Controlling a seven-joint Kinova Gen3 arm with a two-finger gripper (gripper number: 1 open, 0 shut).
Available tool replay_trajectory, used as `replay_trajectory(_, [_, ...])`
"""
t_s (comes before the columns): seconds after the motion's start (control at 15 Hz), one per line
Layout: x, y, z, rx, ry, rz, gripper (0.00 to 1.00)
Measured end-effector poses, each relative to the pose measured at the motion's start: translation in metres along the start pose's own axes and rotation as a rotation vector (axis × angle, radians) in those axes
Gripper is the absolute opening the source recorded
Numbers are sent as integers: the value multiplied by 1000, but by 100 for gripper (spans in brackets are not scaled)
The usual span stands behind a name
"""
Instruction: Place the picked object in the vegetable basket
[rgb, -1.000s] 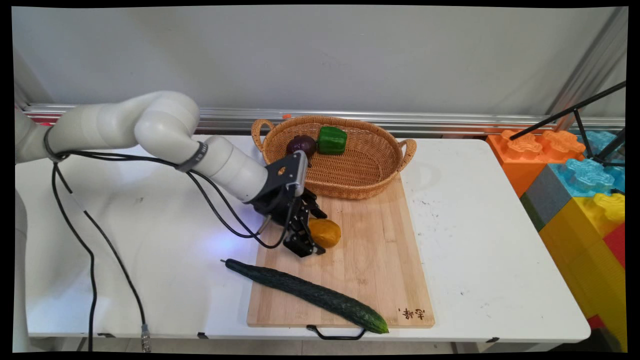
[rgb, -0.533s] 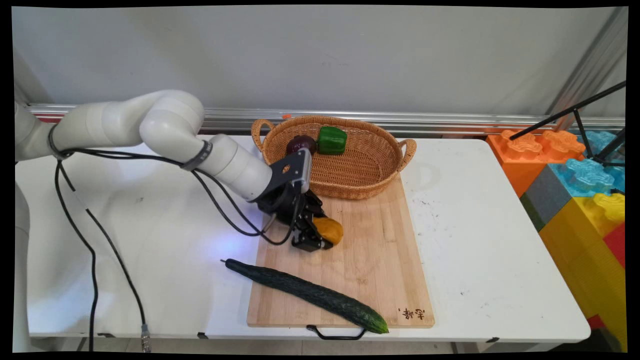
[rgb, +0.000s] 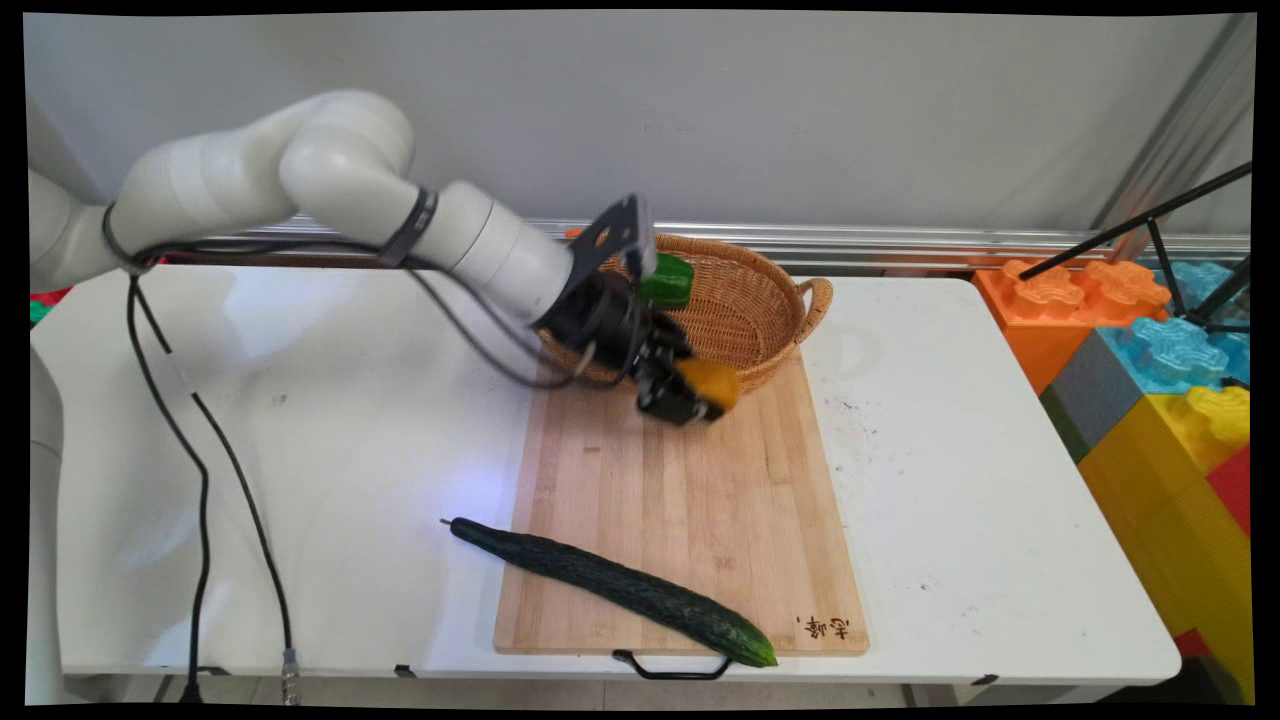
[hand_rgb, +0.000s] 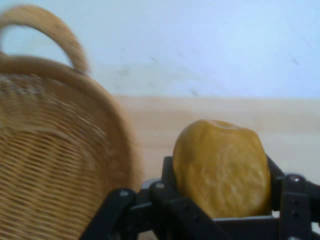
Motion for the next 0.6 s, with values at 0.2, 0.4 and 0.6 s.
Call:
replay_trajectory(0.2, [18,-28,7,91,29,-28,0])
replay_trajectory(0.4, [24,-58,23,179,20,-59,0])
replay_trajectory(0.6, [21,-83,47,234,-7,-89,0])
